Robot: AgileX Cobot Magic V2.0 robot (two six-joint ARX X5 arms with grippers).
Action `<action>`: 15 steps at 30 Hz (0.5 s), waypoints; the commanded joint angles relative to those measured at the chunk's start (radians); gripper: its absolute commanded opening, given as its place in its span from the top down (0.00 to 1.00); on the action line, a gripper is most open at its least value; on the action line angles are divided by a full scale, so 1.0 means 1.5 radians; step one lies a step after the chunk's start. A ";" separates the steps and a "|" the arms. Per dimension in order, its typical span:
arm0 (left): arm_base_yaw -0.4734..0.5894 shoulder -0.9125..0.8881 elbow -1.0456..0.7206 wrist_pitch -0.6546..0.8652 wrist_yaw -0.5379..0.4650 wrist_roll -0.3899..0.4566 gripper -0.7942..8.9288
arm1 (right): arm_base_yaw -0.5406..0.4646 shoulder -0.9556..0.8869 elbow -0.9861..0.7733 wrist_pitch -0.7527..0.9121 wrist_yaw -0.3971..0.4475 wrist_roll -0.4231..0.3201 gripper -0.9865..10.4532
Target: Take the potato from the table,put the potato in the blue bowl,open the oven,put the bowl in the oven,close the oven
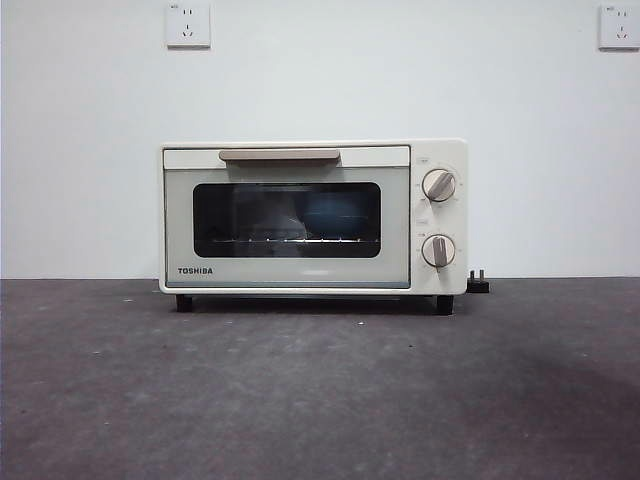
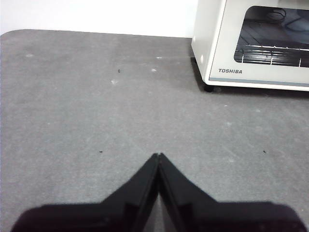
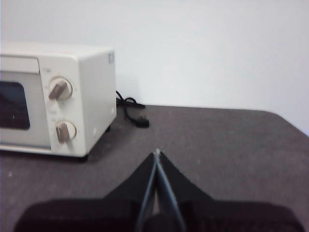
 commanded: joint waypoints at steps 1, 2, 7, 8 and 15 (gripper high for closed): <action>0.002 0.000 -0.007 0.008 0.002 -0.003 0.92 | -0.001 -0.012 -0.008 -0.038 0.009 0.009 0.91; 0.002 0.000 -0.007 0.007 0.002 -0.003 0.92 | -0.001 -0.013 -0.008 -0.048 0.013 0.009 0.91; 0.002 0.000 -0.007 0.007 0.002 -0.003 0.92 | -0.001 -0.035 -0.008 -0.129 0.041 0.010 0.91; 0.002 0.000 -0.007 0.007 0.002 -0.003 0.92 | -0.001 -0.046 -0.008 -0.151 0.048 0.010 0.91; 0.002 0.003 -0.007 0.008 0.002 -0.003 0.92 | -0.001 -0.051 -0.008 -0.185 0.066 0.009 0.91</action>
